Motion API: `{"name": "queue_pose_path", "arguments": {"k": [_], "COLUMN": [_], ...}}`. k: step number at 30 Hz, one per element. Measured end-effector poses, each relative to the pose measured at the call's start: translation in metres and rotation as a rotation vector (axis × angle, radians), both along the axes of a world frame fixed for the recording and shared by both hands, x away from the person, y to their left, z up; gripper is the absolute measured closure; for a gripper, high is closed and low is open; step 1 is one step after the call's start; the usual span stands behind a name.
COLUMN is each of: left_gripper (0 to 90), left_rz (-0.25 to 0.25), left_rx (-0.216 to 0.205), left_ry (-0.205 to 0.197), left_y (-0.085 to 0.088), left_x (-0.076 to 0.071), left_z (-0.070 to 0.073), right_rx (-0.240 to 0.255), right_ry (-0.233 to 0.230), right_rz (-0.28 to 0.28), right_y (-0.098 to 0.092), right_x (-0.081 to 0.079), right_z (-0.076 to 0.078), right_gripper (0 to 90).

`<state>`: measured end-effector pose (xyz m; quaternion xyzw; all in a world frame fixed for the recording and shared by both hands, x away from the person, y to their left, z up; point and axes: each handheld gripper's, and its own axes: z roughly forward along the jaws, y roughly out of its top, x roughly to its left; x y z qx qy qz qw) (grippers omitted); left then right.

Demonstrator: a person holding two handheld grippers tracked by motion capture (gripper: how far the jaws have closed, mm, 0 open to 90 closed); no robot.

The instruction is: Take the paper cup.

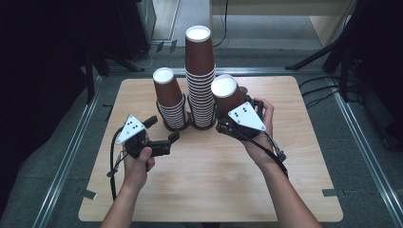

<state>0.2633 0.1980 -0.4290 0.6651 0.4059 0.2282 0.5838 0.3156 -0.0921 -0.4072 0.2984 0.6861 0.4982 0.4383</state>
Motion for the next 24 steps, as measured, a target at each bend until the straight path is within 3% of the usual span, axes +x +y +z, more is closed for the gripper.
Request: {"name": "queue_pose_path", "arguments": {"k": [10,15,24], "left_gripper": [2.2,2.2,2.2], "left_rz": [-0.056,-0.087,-0.121], "left_rx": [-0.001,-0.016,-0.017], "left_ry": [0.006,0.012,0.005], "left_y": [-0.008,-0.011,-0.016], "left_x": [-0.004,-0.007,-0.01], "left_z": [0.003,0.003,0.003], "right_rx": [-0.093,-0.167,-0.201], "right_ry": [-0.035,-0.068,-0.076], "right_rz": [0.023,0.039,0.068], "right_y": [0.006,0.01,0.014], "right_x": [-0.005,-0.008,-0.012], "right_z": [-0.013,-0.025,-0.036], "right_gripper": [11.6,11.5,11.6]}}
